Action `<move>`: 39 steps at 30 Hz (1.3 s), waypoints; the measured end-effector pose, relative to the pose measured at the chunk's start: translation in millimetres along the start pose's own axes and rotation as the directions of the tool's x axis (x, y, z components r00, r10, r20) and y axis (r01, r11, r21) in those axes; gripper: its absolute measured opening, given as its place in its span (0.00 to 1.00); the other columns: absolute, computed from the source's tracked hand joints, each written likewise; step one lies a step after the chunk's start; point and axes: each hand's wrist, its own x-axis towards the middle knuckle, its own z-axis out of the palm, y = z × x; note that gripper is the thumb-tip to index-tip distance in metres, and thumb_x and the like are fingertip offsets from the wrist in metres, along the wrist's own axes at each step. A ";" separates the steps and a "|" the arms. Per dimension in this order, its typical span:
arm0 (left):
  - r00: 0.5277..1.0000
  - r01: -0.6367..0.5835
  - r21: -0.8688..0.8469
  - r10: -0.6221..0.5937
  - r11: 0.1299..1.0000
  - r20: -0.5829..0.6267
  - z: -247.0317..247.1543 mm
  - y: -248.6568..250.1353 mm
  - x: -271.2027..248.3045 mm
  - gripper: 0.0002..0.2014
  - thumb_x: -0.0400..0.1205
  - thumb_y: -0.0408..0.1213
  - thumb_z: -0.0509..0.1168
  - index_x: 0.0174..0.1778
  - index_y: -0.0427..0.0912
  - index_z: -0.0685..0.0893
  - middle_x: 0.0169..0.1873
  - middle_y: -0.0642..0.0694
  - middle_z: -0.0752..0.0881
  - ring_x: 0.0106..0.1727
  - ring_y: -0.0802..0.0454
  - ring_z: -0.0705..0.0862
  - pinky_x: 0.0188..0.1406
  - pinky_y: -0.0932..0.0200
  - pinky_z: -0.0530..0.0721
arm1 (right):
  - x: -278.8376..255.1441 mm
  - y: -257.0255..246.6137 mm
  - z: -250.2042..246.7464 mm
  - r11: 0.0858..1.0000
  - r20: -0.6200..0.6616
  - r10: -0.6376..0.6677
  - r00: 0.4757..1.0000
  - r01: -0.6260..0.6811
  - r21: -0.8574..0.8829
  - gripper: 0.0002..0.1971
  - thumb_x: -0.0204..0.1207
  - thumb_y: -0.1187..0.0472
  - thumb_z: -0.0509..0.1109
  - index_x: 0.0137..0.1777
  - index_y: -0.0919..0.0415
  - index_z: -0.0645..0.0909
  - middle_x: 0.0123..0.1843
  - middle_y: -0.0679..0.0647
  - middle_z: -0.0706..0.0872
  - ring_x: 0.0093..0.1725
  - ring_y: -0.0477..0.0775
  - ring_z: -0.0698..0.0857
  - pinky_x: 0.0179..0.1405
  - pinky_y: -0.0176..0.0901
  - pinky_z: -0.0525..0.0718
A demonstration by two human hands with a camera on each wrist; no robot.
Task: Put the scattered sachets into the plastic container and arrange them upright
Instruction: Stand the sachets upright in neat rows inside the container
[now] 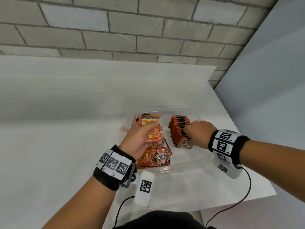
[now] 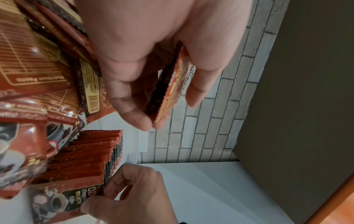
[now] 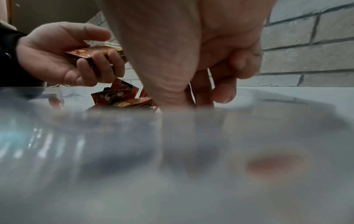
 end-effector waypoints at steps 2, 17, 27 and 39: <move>1.000 0.002 0.002 -0.002 1.000 -0.003 0.5 0.1 0.0 0.13 0.80 0.35 0.66 0.60 0.40 0.82 0.39 0.40 0.88 0.35 0.48 0.88 0.32 0.54 0.87 | -1.3 -0.9 0.4 1.000 -0.006 0.000 1.000 0.000 0.002 0.07 0.80 0.67 0.60 0.42 0.56 0.68 0.37 0.50 0.72 0.38 0.56 0.74 0.36 0.42 0.66; 1.000 0.001 0.003 -0.001 1.000 0.008 3.7 -0.9 -1.1 0.22 0.73 0.39 0.69 0.63 0.40 0.82 0.42 0.38 0.87 0.36 0.46 0.88 0.31 0.55 0.87 | -2.2 9.9 -7.6 0.998 0.045 0.025 0.999 -0.027 0.049 0.10 0.76 0.56 0.69 0.43 0.55 0.69 0.36 0.49 0.72 0.36 0.54 0.75 0.24 0.38 0.66; 0.999 0.041 -0.059 -0.040 0.997 0.030 2.3 -0.8 -0.1 0.14 0.81 0.34 0.64 0.63 0.37 0.80 0.44 0.37 0.87 0.36 0.44 0.89 0.33 0.52 0.89 | -3.8 7.4 -12.8 0.997 0.051 0.029 0.998 -0.033 0.070 0.10 0.75 0.54 0.70 0.44 0.55 0.71 0.37 0.49 0.74 0.33 0.51 0.74 0.24 0.38 0.66; 0.993 0.050 0.189 -0.069 0.981 0.096 20.4 0.0 -1.1 0.06 0.80 0.31 0.68 0.52 0.42 0.85 0.45 0.42 0.91 0.44 0.45 0.91 0.35 0.56 0.91 | -25.6 -0.1 -52.4 0.457 -0.189 0.054 0.981 0.144 0.878 0.12 0.75 0.54 0.73 0.58 0.49 0.82 0.45 0.45 0.83 0.38 0.42 0.81 0.37 0.32 0.77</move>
